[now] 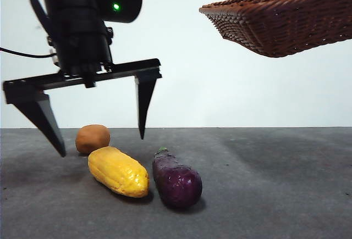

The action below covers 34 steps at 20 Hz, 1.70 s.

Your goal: Help me put the vegetables on the table into the basket

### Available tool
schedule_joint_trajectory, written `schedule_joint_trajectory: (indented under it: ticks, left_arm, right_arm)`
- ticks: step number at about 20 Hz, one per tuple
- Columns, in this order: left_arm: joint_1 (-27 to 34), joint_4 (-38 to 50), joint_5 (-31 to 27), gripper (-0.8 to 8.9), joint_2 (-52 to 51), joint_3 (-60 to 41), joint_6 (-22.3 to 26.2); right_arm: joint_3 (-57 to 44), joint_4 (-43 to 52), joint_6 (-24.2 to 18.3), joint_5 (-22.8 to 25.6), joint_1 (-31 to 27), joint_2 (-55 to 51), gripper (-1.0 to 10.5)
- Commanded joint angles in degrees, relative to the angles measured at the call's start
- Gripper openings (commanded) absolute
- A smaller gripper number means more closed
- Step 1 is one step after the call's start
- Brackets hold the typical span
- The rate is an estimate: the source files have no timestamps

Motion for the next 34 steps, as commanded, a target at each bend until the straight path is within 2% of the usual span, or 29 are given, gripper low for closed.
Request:
schedule_joint_trajectory:
  ticks: [1, 3, 7, 11, 15, 18, 19, 21, 24, 26, 29, 30, 32, 34]
  left_arm:
    - [-0.3, -0.1, -0.2, 5.76, 2.0, 0.8, 0.7]
    - [-0.2, -0.2, -0.2, 4.94, 3.4, 0.8, 0.7]
    - [0.1, 1.5, 0.3, 4.90, 5.6, 0.8, 0.9]
    - [0.1, 0.8, 0.9, 2.48, 7.5, 0.8, 1.9]
    - [0.0, 0.9, 0.9, 2.25, 7.8, 0.8, 2.0]
    - [0.0, 1.4, 0.9, 0.19, 7.7, 0.8, 3.3]
    - [0.0, 1.6, 0.9, -0.06, 7.7, 0.8, 4.0]
    - [0.2, 1.6, 0.9, -0.04, 7.5, 1.7, 7.5]
    - [0.7, -3.1, 0.2, -0.04, 6.6, 7.5, 18.8]
    - [0.7, -5.1, 0.3, -0.04, 5.1, 12.0, 24.2]
    - [-0.6, -4.9, 0.5, -0.04, 1.4, 16.5, 29.3]
    - [-1.3, -4.7, 0.4, -0.04, -0.3, 17.2, 30.8]
    - [-2.5, -4.7, 0.3, -0.04, -3.9, 17.2, 31.8]
    - [-4.0, -4.6, 0.3, -0.04, -7.0, 17.2, 31.9]
  right_arm:
    - [0.0, 0.2, -0.7, -0.8, 0.1, -0.6, -0.2]
    - [0.0, 0.2, -0.8, -0.8, 0.1, -0.6, -0.2]
    - [0.0, 0.3, -1.3, -1.4, 0.1, -0.6, -0.2]
    - [0.0, 0.3, -1.6, -1.8, 0.1, -0.6, -0.2]
    - [0.0, 0.2, -1.7, -1.8, 0.1, -0.6, -0.2]
    - [0.0, 0.2, -1.7, -1.8, 0.1, -0.6, -0.2]
    - [0.0, 0.2, -1.7, -1.8, 0.1, -0.6, -0.2]
    - [0.0, 0.2, -1.7, -1.8, 0.1, -0.6, -0.2]
    - [-0.1, 0.3, -1.7, -1.8, 0.1, -0.6, -0.2]
    - [-0.1, 0.2, -1.7, -1.8, 0.1, -0.6, -0.2]
    - [-0.8, 0.2, -1.0, -0.9, 0.1, -0.6, -0.2]
    - [-1.3, 0.2, 0.3, 1.2, 0.1, -0.6, -0.2]
    - [-2.6, 0.1, 1.7, 5.1, 0.1, -0.6, -0.2]
    - [-4.5, 0.1, 3.3, 6.9, 0.1, -0.6, -0.2]
